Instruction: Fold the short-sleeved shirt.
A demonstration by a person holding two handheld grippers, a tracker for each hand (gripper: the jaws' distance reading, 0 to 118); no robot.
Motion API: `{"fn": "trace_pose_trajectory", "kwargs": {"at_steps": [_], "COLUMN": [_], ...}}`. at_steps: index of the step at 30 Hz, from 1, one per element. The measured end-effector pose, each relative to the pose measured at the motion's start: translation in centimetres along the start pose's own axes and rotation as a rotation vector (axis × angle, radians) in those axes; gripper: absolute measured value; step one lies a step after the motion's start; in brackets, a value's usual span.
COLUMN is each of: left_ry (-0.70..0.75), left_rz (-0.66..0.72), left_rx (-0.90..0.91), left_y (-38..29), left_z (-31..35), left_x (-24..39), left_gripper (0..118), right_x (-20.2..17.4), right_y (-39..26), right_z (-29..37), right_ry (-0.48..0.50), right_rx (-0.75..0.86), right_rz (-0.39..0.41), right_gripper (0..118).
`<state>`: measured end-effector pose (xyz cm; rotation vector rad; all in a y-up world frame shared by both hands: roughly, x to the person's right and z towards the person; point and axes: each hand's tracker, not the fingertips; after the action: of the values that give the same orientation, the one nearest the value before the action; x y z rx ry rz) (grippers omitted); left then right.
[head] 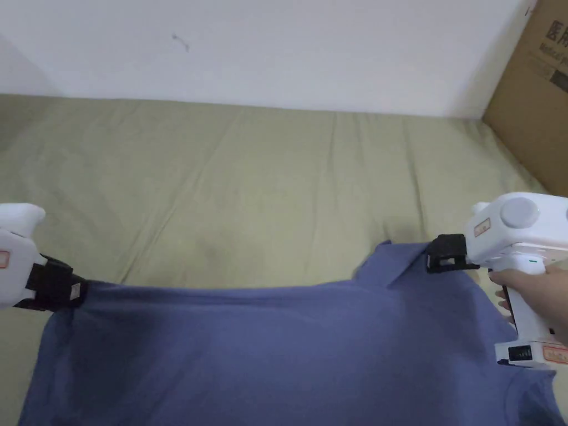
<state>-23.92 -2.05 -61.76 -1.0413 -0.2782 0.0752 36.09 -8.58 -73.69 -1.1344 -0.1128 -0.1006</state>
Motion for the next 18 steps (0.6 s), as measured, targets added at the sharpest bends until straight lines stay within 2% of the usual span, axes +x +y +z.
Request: {"fn": "trace_pose_trajectory", "kwargs": {"at_steps": [1,2,4,5,6,8,11,13,18], "left_ry": [0.003,0.004,0.001,-0.004,-0.011,-0.017,-0.043,-0.055,-0.085], "left_rz": [-0.001,0.002,0.018,0.031,0.043,0.059,0.096,0.116,0.146], "left_rx": [-0.002,-0.006,-0.008,-0.011,-0.015,-0.016,-0.017,-0.010,0.022], "left_y": [-0.1,-0.2,-0.1,-0.3,-0.5,-0.6,-1.1,-1.2,-1.8], "left_z": [-0.1,-0.2,-0.5,-0.6,-0.6,-0.7,-0.1,0.6,3.8], "left_x": [-0.1,-0.3,-0.8,-1.1,-1.2,-1.5,-2.1,-2.2,-2.2], "left_gripper": [2,2,2,2,2,2,2,2,2], "right_x": [0.0,0.0,0.0,-0.2,-0.5,-1.0,-1.0,0.0,4.2], "right_y": [0.0,0.0,-0.2,-0.5,-0.9,-1.5,-2.2,-2.7,-5.2], "right_z": [-0.2,-0.4,-0.2,0.0,0.3,1.4,4.0,6.3,13.6], "right_ry": [0.004,0.006,0.033,0.070,0.065,0.101,0.083,0.101,0.177], "right_rx": [-0.006,-0.013,-0.011,-0.014,-0.008,0.014,0.049,0.082,0.137], "right_rz": [0.001,0.003,0.010,0.003,0.001,0.019,0.068,0.048,-0.064], "right_gripper": [104,98,39,18,6,6,6,6,6]}}
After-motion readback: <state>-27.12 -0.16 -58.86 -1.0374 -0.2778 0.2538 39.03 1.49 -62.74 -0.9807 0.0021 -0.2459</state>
